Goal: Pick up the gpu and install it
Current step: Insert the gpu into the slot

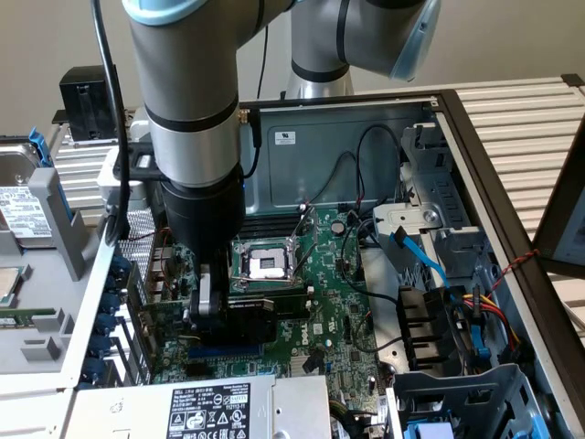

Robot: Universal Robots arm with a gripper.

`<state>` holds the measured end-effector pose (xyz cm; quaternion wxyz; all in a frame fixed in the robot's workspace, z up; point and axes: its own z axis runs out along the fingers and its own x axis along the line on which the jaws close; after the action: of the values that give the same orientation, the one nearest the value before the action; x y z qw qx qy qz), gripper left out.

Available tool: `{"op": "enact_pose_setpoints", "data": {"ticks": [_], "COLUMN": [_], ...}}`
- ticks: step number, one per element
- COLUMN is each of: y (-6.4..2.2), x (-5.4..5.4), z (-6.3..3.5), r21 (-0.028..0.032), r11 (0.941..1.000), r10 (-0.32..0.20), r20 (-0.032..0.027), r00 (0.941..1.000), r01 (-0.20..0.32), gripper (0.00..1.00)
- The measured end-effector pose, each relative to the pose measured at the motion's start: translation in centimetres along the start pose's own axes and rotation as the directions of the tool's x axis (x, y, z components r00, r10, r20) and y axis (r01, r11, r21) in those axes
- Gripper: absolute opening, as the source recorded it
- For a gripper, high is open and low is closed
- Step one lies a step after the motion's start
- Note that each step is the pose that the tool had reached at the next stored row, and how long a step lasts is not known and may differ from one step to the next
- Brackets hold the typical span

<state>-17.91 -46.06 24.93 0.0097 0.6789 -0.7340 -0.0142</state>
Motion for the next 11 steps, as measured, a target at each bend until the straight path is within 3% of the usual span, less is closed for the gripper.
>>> {"op": "enact_pose_setpoints", "data": {"ticks": [11], "y": [0.00], "x": [0.00], "z": [0.09], "r21": [0.0000], "r11": [1.0000], "r10": [0.000], "r20": [0.0002], "r00": [1.0000], "r01": [0.000], "gripper": [0.27]}}
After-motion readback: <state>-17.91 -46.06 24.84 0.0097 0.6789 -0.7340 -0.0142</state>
